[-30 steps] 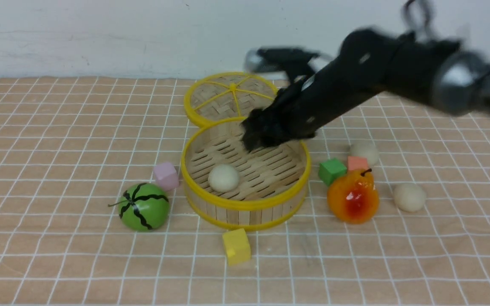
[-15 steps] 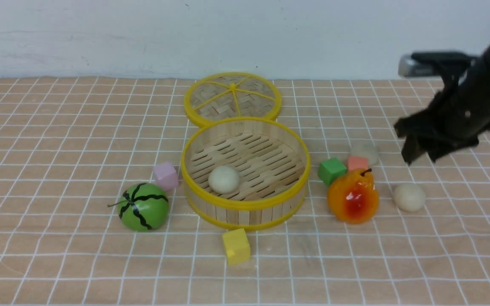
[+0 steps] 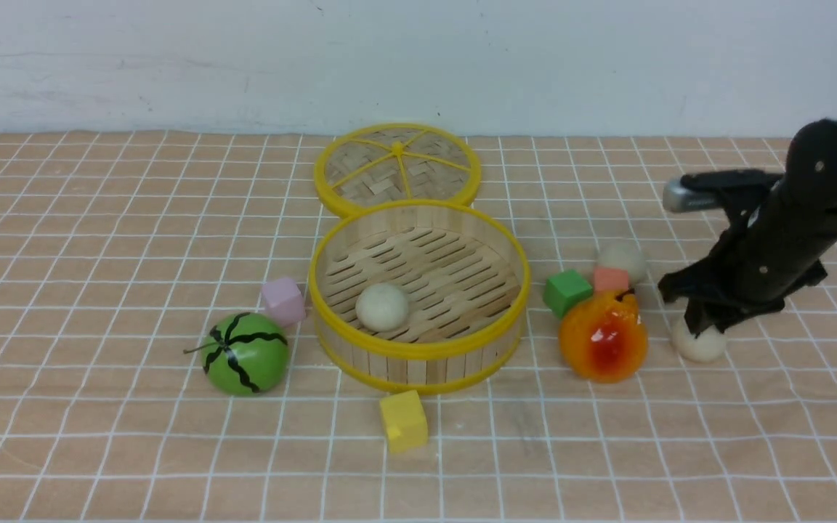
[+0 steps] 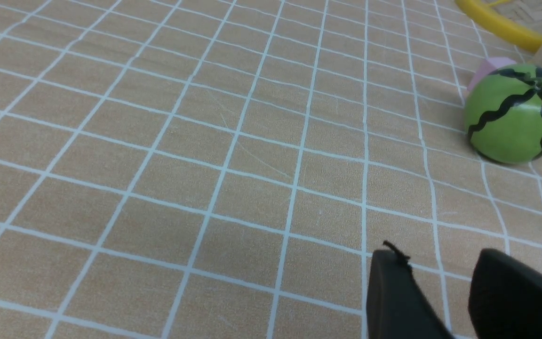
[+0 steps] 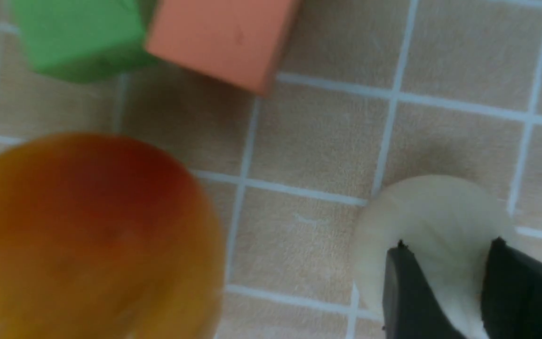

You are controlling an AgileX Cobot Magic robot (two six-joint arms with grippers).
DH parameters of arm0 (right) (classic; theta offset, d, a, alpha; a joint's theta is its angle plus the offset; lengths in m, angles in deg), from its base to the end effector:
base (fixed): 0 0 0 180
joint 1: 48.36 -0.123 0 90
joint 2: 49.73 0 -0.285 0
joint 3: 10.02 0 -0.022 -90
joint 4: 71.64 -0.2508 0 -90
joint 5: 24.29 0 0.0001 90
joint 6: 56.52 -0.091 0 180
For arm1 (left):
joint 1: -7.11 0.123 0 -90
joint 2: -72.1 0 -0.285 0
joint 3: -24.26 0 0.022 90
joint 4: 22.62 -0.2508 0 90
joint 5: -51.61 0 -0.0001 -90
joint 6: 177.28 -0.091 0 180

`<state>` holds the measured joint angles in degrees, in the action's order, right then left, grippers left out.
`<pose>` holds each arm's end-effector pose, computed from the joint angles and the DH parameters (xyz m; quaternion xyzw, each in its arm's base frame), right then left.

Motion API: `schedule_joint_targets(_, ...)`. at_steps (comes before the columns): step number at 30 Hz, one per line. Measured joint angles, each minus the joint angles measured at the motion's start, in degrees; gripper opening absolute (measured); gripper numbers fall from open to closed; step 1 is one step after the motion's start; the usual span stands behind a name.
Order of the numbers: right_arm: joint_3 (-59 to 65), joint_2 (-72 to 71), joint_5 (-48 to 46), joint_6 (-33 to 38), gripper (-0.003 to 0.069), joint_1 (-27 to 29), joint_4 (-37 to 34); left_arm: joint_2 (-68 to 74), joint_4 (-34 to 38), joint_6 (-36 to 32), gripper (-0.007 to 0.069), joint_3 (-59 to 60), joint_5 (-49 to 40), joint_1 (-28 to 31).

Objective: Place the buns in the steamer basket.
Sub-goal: Use the right arm to grab a steamed stuffed bun, then use the right arm to put the steamed stuffed bun into the steamer

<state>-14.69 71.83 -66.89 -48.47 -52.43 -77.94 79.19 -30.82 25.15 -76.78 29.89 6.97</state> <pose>0.4132 0.0362 0.1871 -0.0707 0.9806 0.0376 0.1792 0.0525 0.0047 0.1699 -0.1184 0.7979 -0.0557 0.5884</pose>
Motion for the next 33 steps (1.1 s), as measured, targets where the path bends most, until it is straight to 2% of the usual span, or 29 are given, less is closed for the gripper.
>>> schedule_joint_targets(3,0.00,1.23,1.03,0.05,0.0232,0.00,0.23,0.00,0.00,0.00,0.0238,0.00,0.00,0.00)
schedule_joint_targets(6,0.00,1.16,1.86,0.05,0.0181,0.00,0.23,0.00,0.00,0.00,0.0238,0.00,0.00,0.00)
schedule_joint_targets(7,0.00,1.16,2.14,0.05,0.0118,0.00,0.01,0.00,0.00,0.00,0.0238,0.00,0.00,0.00)
schedule_joint_targets(9,-0.61,0.90,1.44,0.05,0.0037,0.00,-0.21,0.00,0.00,0.00,0.0238,0.00,0.00,0.00)
schedule_joint_targets(11,-1.41,0.25,0.22,0.05,0.0006,0.00,-0.27,0.00,0.00,0.00,0.0238,0.00,0.00,0.00)
schedule_joint_targets(16,-5.18,-2.92,-3.06,0.74,0.0002,-0.14,-3.47,0.00,0.00,0.00,0.0238,0.00,0.00,0.00)
schedule_joint_targets(19,-10.00,-5.47,-4.45,5.50,0.0002,-2.00,-8.74,0.00,0.00,0.00,0.0238,0.00,0.00,0.00)
schedule_joint_targets(20,-12.54,-6.36,-4.77,8.86,0.0002,-4.14,-12.61,0.00,0.00,0.00,0.0238,0.00,0.00,0.00)
schedule_joint_targets(21,-12.81,-6.50,-4.77,9.27,0.0002,-4.78,-13.12,0.00,0.00,0.00,0.0238,0.00,0.00,0.00)
schedule_joint_targets(22,-14.81,-6.59,-4.28,13.02,0.0002,-8.04,-18.18,0.00,0.00,0.00,0.0238,0.00,0.00,0.00)
schedule_joint_targets(23,-14.94,-6.59,-4.11,13.02,0.0002,-8.42,-18.74,0.00,0.00,0.00,0.0238,0.00,0.00,0.00)
schedule_joint_targets(26,-15.88,-4.41,1.46,20.36,0.0002,-15.05,-27.45,0.00,0.00,0.00,0.0238,0.00,0.00,0.00)
schedule_joint_targets(30,-15.93,0.91,8.36,25.87,0.0003,-19.71,-30.71,0.00,0.00,0.00,0.0238,0.00,0.00,0.00)
schedule_joint_targets(33,-15.93,6.55,13.80,27.25,0.0017,-21.67,-30.51,0.00,0.00,0.00,0.0238,0.00,0.00,0.00)
